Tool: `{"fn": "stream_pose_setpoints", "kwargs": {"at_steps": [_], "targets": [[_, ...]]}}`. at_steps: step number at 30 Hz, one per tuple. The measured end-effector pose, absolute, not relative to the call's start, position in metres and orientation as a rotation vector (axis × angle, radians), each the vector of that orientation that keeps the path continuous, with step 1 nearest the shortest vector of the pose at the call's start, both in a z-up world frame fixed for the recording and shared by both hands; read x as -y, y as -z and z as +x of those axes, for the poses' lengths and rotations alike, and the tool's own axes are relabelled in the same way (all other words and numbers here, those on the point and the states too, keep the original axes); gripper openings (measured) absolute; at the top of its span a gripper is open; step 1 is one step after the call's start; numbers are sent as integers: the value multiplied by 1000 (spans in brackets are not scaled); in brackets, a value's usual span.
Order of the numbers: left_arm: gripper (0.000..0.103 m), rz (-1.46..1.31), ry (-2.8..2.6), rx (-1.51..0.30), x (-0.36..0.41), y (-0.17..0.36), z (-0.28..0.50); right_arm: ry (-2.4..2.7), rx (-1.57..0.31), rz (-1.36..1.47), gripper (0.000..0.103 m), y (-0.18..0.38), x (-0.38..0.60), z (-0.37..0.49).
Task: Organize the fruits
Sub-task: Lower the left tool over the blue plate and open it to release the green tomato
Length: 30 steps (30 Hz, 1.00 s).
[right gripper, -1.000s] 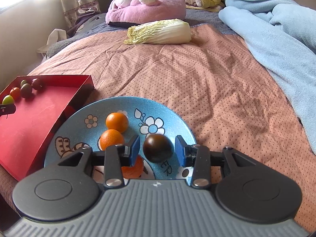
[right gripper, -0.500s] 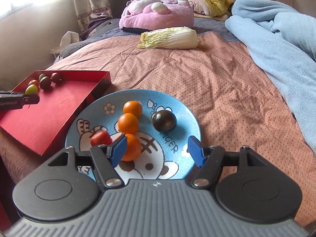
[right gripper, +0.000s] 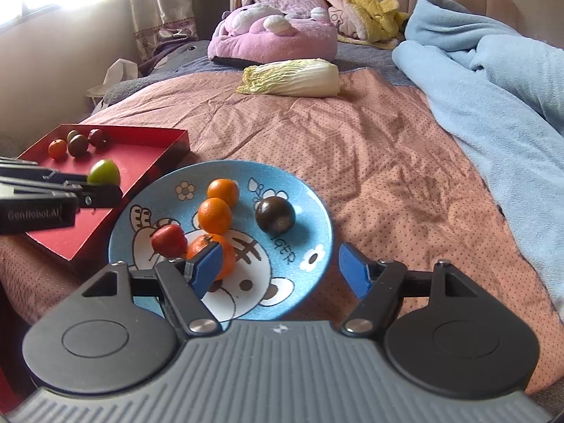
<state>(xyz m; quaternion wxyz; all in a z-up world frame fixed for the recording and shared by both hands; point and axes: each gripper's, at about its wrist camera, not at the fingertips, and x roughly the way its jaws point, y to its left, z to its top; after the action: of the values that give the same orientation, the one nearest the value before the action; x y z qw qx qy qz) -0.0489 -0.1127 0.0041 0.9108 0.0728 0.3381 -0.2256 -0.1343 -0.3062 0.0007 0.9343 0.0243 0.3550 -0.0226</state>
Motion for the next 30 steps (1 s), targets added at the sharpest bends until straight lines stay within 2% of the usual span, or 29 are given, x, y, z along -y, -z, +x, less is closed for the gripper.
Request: {"fn": "stream_pose_setpoints", "kwargs": {"at_steps": [3, 16, 26, 30], "targets": [[30, 161, 500, -716, 131, 0, -54, 58, -733, 56, 83, 1, 312, -136], [32, 255, 590, -753, 182, 14, -62, 100, -739, 96, 83, 4, 335, -149], [32, 275, 636, -759, 194, 3, -54, 123, -753, 117, 83, 3, 342, -149], [41, 265, 637, -750, 194, -4, -51, 136, -761, 115, 83, 3, 345, -147]]}}
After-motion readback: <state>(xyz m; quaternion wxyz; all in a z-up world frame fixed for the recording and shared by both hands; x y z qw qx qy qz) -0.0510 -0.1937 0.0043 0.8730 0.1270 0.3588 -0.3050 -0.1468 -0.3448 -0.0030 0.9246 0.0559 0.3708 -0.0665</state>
